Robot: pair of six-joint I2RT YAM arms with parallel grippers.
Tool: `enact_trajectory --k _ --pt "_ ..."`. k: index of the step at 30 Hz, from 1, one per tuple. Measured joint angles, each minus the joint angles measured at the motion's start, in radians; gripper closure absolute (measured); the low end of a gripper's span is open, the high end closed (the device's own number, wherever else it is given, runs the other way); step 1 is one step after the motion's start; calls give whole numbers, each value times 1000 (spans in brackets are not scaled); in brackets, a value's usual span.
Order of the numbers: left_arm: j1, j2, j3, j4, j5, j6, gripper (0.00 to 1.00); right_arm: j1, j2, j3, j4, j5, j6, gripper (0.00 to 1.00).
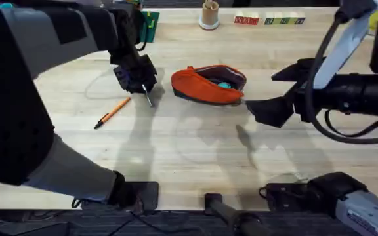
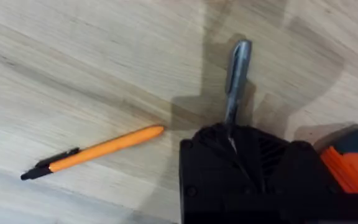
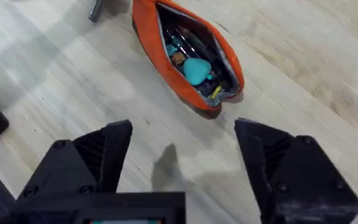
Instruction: Unzip the bag, pick up the pens from the table one at a time and place them inside, then zip the bag closed.
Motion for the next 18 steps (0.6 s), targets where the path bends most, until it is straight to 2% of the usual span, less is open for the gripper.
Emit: enact_trajectory --k 18 --pt "0 0 1 -2 2 5 958 0 0 0 0 0 0 4"
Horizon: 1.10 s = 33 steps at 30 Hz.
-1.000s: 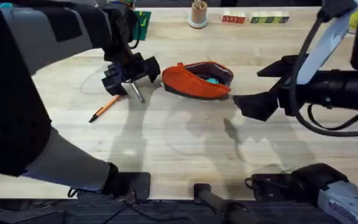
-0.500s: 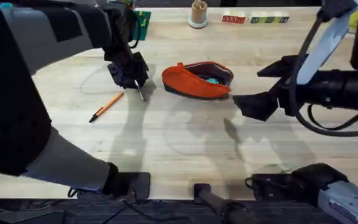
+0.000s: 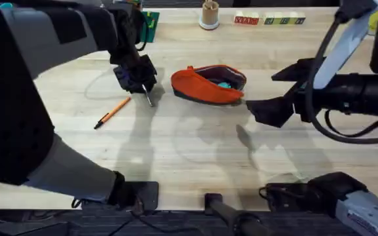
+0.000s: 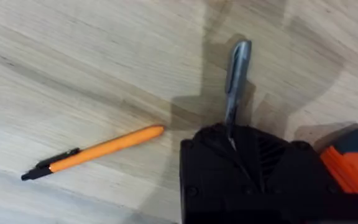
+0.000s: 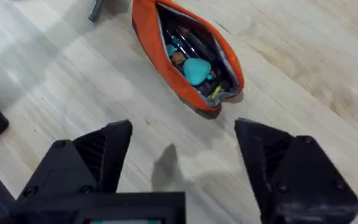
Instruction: Unzip the bag, pick up the pens from the table one at a time and place them inside, then zip the bag closed.
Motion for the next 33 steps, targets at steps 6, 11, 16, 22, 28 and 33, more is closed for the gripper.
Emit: enact_trajectory --k 6,11,16,22,28,33 --pt "0 4 27 -87 3 37 958 0 0 0 0 0 0 4" --pt "0 20 132 -175 5 87 958 0 0 0 0 0 0 4" --pt "0 21 263 -262 5 116 958 0 0 0 0 0 0 4" --pt "0 21 398 -343 5 167 958 0 0 0 0 0 0 4" --pt "-5 21 485 -391 4 263 957 0 0 0 0 0 0 4" --pt "-34 5 492 -395 4 370 957 0 0 0 0 0 0 4"
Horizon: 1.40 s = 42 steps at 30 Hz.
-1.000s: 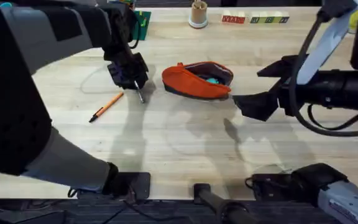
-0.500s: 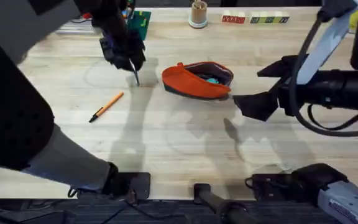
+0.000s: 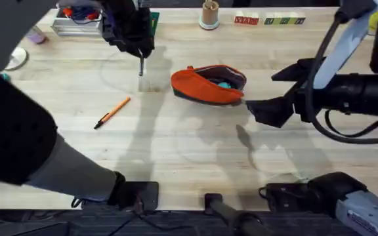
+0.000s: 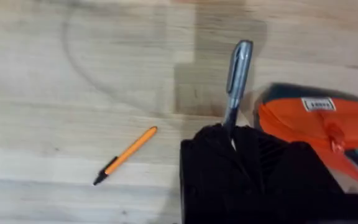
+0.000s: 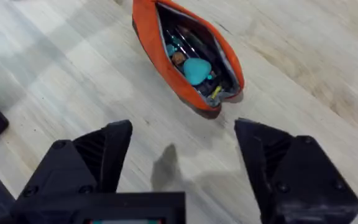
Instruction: Unzip the bag, pick up the pens from the table one at a time and place them inside, then zip the bag closed.
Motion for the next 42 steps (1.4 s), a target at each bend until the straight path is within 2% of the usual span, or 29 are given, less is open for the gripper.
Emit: enact_trajectory --k 7,13,22,26,31,34,37,42 --pt "-44 -113 0 -1 15 174 957 0 0 0 0 0 0 4" --pt "-47 -198 0 -4 127 378 957 0 0 0 0 0 0 4" --pt "-47 -204 1 -4 283 695 957 0 0 0 0 0 0 3" --pt "-47 -204 1 -4 401 857 957 0 0 0 0 0 0 4" --pt "-47 -204 1 -4 593 1088 957 0 0 0 0 0 0 4" --pt "-47 -204 1 -3 680 1186 957 0 0 0 0 0 0 3" --pt "-47 -204 1 -3 741 1256 957 0 0 0 0 0 0 3" --pt "-47 -204 1 0 791 1309 957 0 0 0 0 0 0 3"
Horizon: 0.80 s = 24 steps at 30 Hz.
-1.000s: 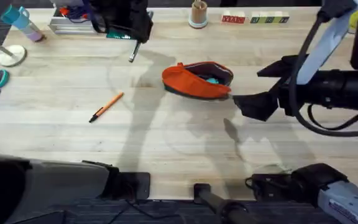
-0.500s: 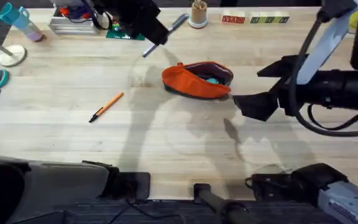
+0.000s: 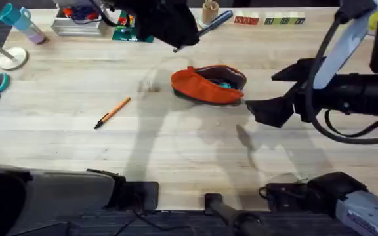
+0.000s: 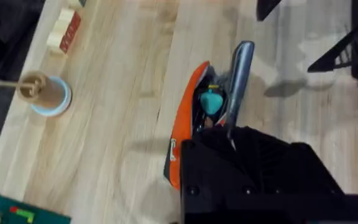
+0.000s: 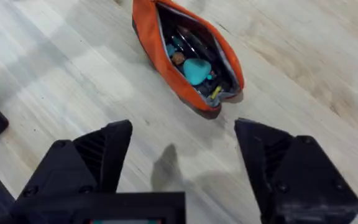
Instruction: Unzip the bag, pick up the pens from the table one at a time and place them inside, then zip the bag closed.
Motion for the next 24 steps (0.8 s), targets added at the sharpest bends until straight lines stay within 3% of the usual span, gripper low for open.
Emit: enact_trajectory --k 11,17,24 --pt "0 3 0 26 144 96 957 0 0 0 0 0 0 3" --pt "-9 12 0 27 168 129 957 0 0 0 0 0 0 4" --pt "-55 80 0 31 176 171 957 0 0 0 0 0 0 5"
